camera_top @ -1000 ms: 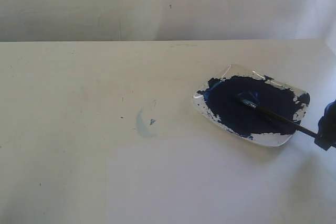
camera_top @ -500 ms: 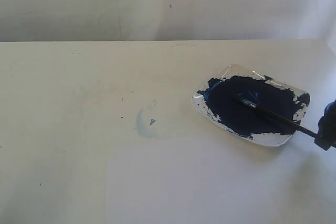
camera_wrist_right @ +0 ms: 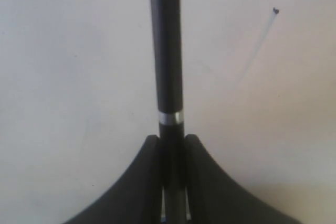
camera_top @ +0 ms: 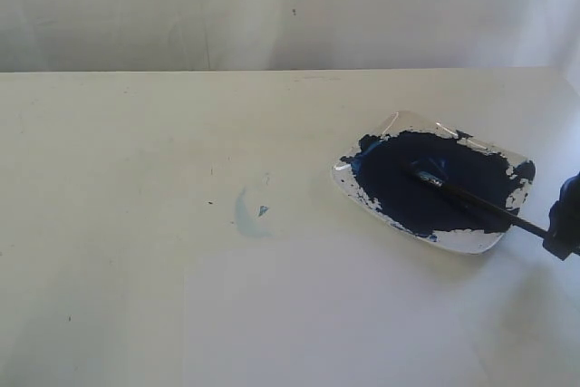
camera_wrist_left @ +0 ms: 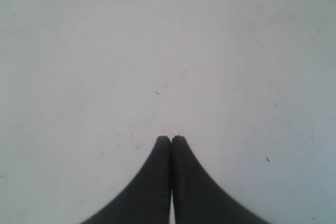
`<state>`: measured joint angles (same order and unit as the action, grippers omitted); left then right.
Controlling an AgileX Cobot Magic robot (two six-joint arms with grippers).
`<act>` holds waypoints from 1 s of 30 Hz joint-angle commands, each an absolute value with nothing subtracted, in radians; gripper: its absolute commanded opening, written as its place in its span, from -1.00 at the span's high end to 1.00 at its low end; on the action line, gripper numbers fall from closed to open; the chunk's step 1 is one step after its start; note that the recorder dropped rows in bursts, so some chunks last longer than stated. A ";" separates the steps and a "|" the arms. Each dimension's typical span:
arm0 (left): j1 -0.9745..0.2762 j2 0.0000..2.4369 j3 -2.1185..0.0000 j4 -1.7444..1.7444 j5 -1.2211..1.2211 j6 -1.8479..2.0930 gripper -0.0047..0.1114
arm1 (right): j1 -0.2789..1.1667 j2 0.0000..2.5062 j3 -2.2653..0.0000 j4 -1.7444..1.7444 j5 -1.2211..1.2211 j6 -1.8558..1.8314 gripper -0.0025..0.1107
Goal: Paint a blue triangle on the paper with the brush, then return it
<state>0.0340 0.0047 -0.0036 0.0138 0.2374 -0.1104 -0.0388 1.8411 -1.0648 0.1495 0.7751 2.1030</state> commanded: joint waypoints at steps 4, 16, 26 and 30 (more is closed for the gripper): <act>0.036 0.000 0.000 0.009 0.235 -0.108 0.92 | -0.045 1.843 -1.069 0.138 0.779 2.104 0.96; 0.036 0.000 0.000 0.009 0.235 -0.108 0.92 | -0.045 1.843 -1.069 0.138 0.777 2.104 0.96; 0.036 0.000 0.000 0.009 0.235 -0.108 0.92 | -0.045 1.807 -1.069 0.138 0.740 2.018 0.96; 0.036 0.000 0.000 0.009 0.235 -0.108 0.92 | -0.045 1.765 -1.069 0.138 0.639 1.873 0.96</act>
